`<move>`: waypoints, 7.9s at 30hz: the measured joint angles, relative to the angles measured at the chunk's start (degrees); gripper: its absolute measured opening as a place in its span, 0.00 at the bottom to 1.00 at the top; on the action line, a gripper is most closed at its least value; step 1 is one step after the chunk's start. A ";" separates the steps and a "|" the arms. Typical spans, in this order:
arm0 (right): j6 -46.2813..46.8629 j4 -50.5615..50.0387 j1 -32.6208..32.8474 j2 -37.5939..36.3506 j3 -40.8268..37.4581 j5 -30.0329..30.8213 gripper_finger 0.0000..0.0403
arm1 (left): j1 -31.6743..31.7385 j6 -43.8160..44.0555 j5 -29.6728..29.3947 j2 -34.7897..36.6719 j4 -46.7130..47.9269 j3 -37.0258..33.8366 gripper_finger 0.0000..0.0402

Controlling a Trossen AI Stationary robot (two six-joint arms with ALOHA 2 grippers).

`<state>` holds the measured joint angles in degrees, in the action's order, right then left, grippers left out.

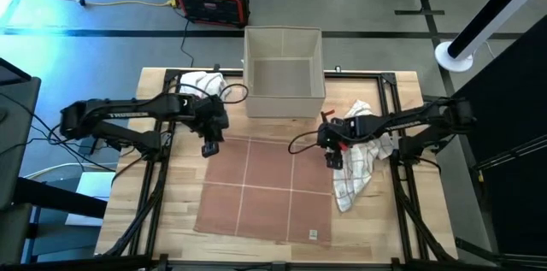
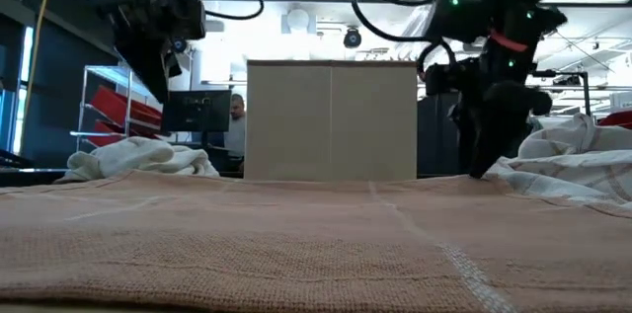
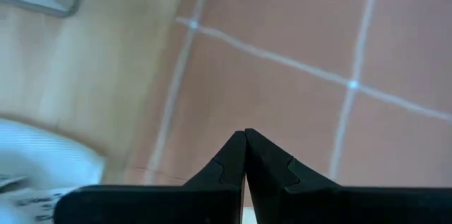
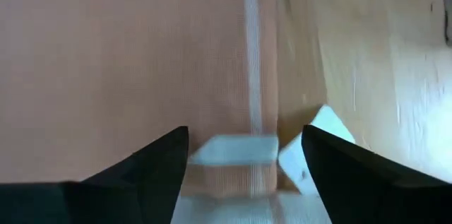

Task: Fold towel
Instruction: Fold the brown towel

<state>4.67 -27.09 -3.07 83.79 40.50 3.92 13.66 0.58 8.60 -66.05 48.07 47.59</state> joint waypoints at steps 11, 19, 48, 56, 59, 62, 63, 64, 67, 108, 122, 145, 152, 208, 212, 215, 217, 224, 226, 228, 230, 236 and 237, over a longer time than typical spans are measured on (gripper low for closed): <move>4.02 4.09 0.04 1.04 -4.25 0.56 0.18 | 2.90 -8.11 -3.30 -2.69 0.53 0.00 0.01; 4.38 4.09 0.21 1.07 -4.25 0.40 0.03 | 2.90 -21.72 -4.47 -6.85 0.24 0.00 0.24; 5.96 3.96 0.48 1.09 -4.25 0.00 0.03 | 5.94 -20.38 -11.80 -27.09 -0.35 0.36 0.08; 7.23 -4.25 0.96 -3.34 0.28 0.99 0.03 | 5.02 -12.21 -14.31 -22.41 12.63 5.69 0.03; 6.74 -9.97 2.01 -5.73 3.87 7.07 0.03 | 3.70 -9.12 -16.64 -19.28 16.29 8.24 0.01; 5.94 -14.30 2.77 -7.24 7.66 14.93 0.03 | 2.81 -6.15 -22.36 -16.06 16.66 9.99 0.01; 5.78 -15.52 2.96 -7.50 8.66 17.13 0.03 | 2.64 -5.21 -24.54 -14.96 16.66 10.68 0.01; 5.80 -16.35 3.08 -7.77 9.60 18.70 0.03 | 2.59 -4.45 -26.40 -13.96 16.62 11.24 0.01; 5.60 -17.02 3.93 -8.39 11.36 18.53 0.03 | 2.40 -4.12 -27.58 -11.15 16.83 11.82 0.01; 8.30 -11.76 26.93 8.05 11.13 -20.18 0.35 | -33.97 23.57 21.59 -6.31 -13.93 -7.79 0.19; 16.84 -26.85 24.59 -7.31 11.13 -21.23 0.30 | -31.98 28.80 16.86 -6.09 -15.03 -6.27 0.21; 38.85 1.76 24.61 -9.93 -8.60 -2.56 0.00 | -29.30 33.93 -1.28 -11.24 -37.20 -18.52 0.01; 34.45 11.05 23.75 -1.62 -8.08 -3.07 0.00 | -30.93 39.29 3.49 -10.79 -28.03 -20.13 0.00; 72.92 -20.78 13.63 26.43 27.40 1.77 0.14 | -41.13 30.87 -10.85 17.50 11.90 -3.78 0.00; 71.93 -26.40 13.99 23.05 26.92 0.71 0.04 | -41.21 31.32 -11.74 17.04 11.77 -3.78 0.00; 71.83 -31.95 13.45 17.50 27.75 2.50 0.04 | -41.13 30.55 -13.64 15.59 11.02 -3.82 0.00; 72.38 -35.14 13.09 13.69 28.45 4.73 0.04 | -40.69 29.40 -15.32 14.38 8.47 -4.43 0.00; 75.07 -45.96 12.04 4.33 33.72 11.47 0.04 | -36.51 27.01 -13.85 11.56 -16.35 -18.06 0.00; 75.68 -46.81 12.04 3.82 35.09 12.46 0.04 | -35.07 27.57 -17.21 10.63 -22.32 -21.85 0.00; 75.88 -47.03 12.04 3.79 35.96 12.34 0.04 | -33.59 27.38 -18.55 9.57 -29.48 -25.50 0.00; 75.16 -44.39 12.04 4.40 36.25 10.79 0.04 | -32.07 27.25 -17.94 7.67 -36.34 -29.03 0.00; 73.42 -27.49 12.55 7.22 36.31 6.88 0.04 | -30.10 29.72 -17.13 1.23 -47.75 -33.38 0.00; 73.29 -23.91 12.58 7.93 36.31 6.58 0.04 | -30.10 29.79 -17.45 0.23 -48.71 -33.42 0.00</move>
<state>77.97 -51.00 9.51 91.73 76.82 10.50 -16.45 30.37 -8.85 -65.82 -0.64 14.17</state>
